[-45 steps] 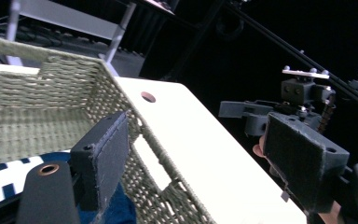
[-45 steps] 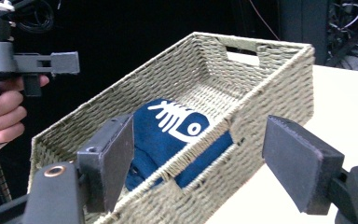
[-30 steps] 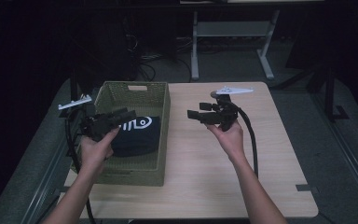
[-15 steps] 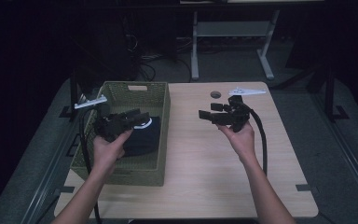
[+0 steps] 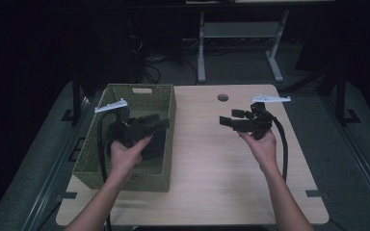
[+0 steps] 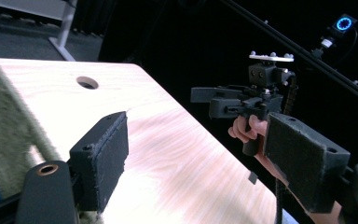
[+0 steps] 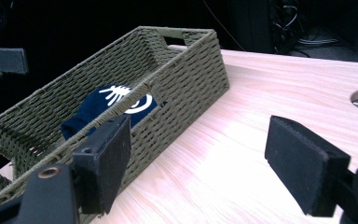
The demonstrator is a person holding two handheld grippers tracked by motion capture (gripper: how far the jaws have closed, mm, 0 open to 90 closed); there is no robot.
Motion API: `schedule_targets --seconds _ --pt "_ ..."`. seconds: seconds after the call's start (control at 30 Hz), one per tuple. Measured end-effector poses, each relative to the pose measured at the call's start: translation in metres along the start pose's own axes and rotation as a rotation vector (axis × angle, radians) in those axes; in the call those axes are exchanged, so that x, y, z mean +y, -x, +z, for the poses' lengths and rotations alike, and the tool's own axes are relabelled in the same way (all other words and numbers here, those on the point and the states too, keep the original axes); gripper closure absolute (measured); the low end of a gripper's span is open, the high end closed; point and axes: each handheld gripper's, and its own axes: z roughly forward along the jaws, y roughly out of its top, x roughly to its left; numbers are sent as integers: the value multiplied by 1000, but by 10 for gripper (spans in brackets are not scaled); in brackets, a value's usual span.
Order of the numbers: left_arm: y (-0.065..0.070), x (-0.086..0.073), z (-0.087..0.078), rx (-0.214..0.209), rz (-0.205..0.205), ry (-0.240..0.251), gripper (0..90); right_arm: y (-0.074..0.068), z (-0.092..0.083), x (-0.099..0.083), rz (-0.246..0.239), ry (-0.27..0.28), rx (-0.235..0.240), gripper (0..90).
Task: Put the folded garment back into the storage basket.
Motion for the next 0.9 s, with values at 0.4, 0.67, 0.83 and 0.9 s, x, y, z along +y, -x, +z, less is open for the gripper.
schedule_targets --seconds 0.4,0.67,0.83,0.9 --pt "21 -9 33 -1 34 -33 215 20 -25 -15 17 -5 -52 222" --pt "45 -24 67 -49 73 -93 216 33 -57 -34 29 6 -117 222" --pt "62 -43 87 -79 97 -133 216 39 -79 -53 32 -15 -174 216" --pt "69 -54 94 -101 103 -144 216 38 -88 -62 19 -15 -201 216"
